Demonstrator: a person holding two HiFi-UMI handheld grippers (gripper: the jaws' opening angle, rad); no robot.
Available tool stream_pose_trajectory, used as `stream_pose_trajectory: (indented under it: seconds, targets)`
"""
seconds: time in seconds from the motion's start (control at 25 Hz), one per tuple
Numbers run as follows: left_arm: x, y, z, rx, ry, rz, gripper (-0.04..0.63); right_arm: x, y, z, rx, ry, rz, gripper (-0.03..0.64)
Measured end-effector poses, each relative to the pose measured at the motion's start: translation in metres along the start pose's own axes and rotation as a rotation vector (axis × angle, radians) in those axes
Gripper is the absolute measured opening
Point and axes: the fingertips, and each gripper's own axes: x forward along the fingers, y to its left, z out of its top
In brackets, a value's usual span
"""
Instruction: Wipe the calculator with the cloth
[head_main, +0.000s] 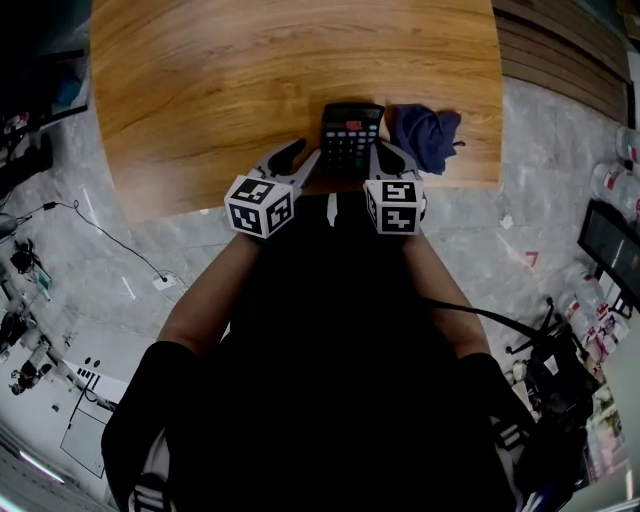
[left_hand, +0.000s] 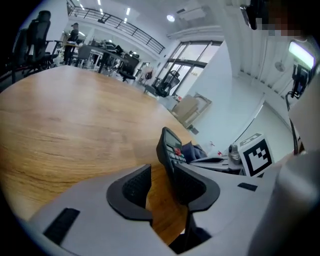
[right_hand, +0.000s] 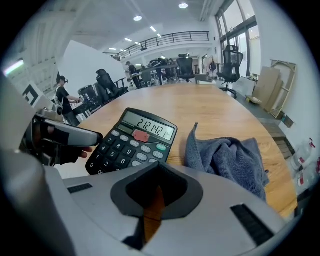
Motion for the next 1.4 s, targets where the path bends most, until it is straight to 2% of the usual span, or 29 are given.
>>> stream_pose_trajectory:
  seconds: [0.16, 0.4, 0.64, 0.76, 0.84, 0.92, 1.2, 1.32, 1.4]
  targets:
    - [-0.002, -0.011, -0.001, 0.004, 0.008, -0.043, 0.135, 0.001, 0.005, 0.001, 0.007, -0.007, 0.017, 0.015]
    - [0.009, -0.008, -0.009, -0.016, 0.050, -0.034, 0.150, 0.000, 0.002, 0.000, 0.016, -0.016, 0.018, 0.015]
    - [0.018, -0.023, -0.015, -0.087, 0.086, -0.126, 0.167, -0.001, -0.002, -0.001, 0.027, -0.019, 0.017, 0.015]
    - [0.024, -0.029, -0.017, -0.089, 0.087, -0.148, 0.166, 0.000, -0.001, -0.002, 0.030, -0.027, 0.023, 0.017]
    - [0.026, -0.031, -0.016, -0.108, 0.071, -0.162, 0.125, 0.001, -0.003, -0.002, 0.042, -0.026, 0.023, 0.017]
    - [0.026, -0.031, -0.014, -0.162, 0.047, -0.184, 0.101, -0.002, -0.009, -0.003, 0.060, -0.017, 0.006, 0.017]
    - [0.019, -0.032, -0.001, -0.315, -0.046, -0.253, 0.072, -0.033, -0.052, 0.018, 0.061, -0.080, -0.117, 0.023]
    - [0.017, -0.034, 0.007, -0.361, -0.076, -0.274, 0.071, -0.037, -0.075, 0.017, 0.090, -0.057, -0.167, 0.094]
    - [0.015, -0.036, 0.012, -0.376, -0.087, -0.287, 0.072, -0.034, -0.086, 0.008, 0.092, -0.004, -0.189, 0.127]
